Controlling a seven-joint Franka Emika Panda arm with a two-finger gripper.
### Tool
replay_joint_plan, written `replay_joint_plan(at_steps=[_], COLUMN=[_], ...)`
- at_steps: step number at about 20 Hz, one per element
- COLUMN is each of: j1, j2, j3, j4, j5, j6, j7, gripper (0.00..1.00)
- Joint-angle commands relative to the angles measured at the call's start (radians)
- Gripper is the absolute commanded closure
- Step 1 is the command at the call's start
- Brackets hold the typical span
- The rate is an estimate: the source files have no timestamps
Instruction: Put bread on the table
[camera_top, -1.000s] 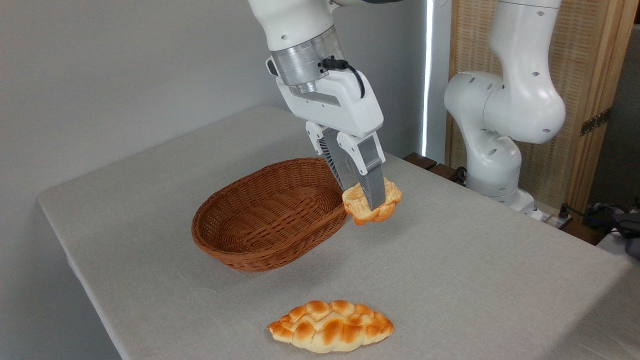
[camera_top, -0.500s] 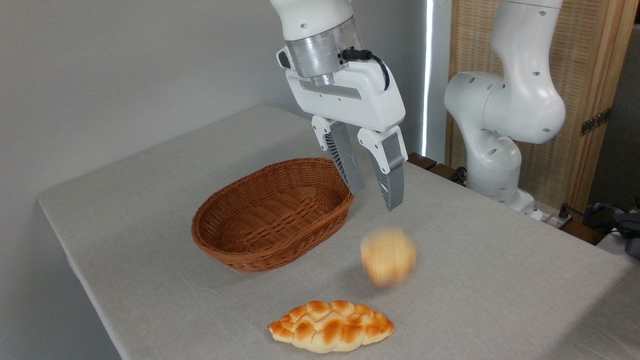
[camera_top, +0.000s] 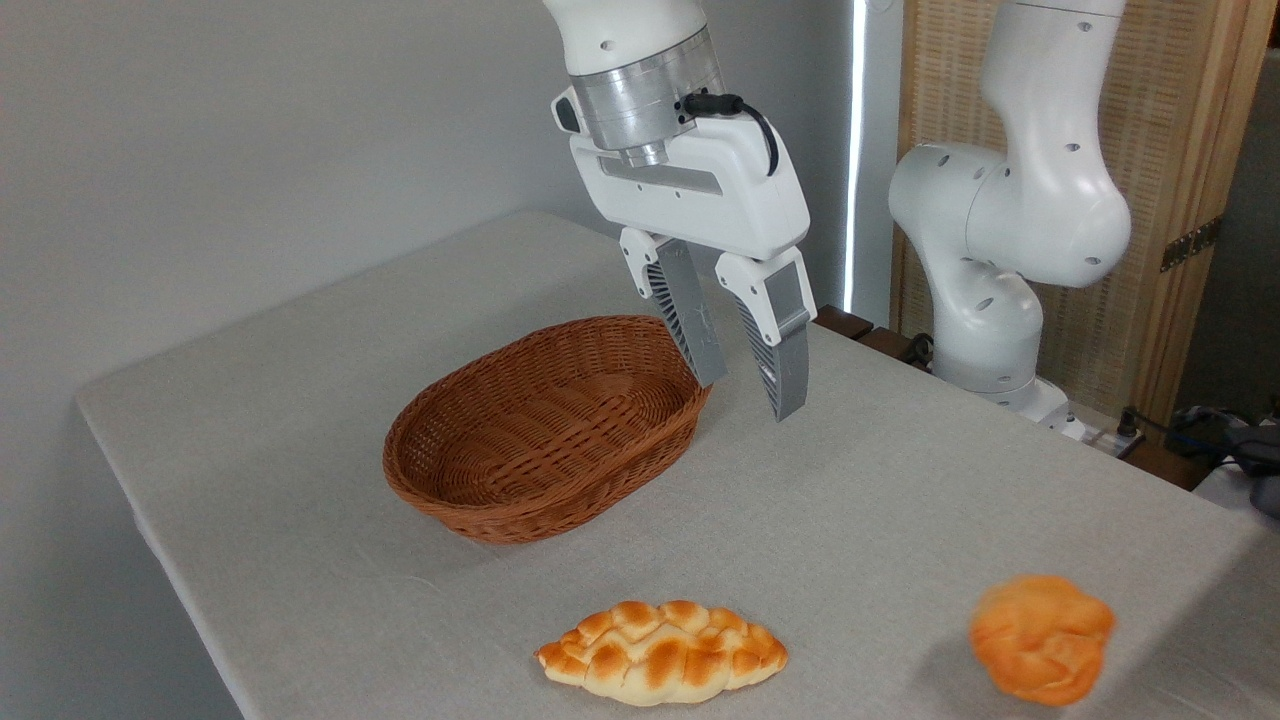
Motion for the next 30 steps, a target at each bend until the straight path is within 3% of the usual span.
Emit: replay_joint_plan(at_steps=[1,6,9,12,15,17,21,30], j1=[-0.011,-0.014,-0.013,-0.011,-0.011,-0.017,-0.017,-0.019], j2=[-0.006,-0.003,0.0,0.008,0.087,0.127,0.137,0.243], j3=[0.009,0.006,0.007,0.007,0.0,-0.008,-0.033,-0.056], j4=[0.007,0.007,0.021,0.032,0.114,0.153,0.165,0.344], j5=[0.004,-0.013,-0.179,-0.208,-0.261,-0.266,-0.292,-0.298], j6=[-0.003,-0.001,0.036,0.079,0.102,0.119,0.169,0.102], j7=[0.008,-0.001,-0.019,-0.048,-0.134,-0.197,-0.19,-0.202], gripper=[0.0,0.0,0.0,0.0,0.0,0.0,0.0,0.0])
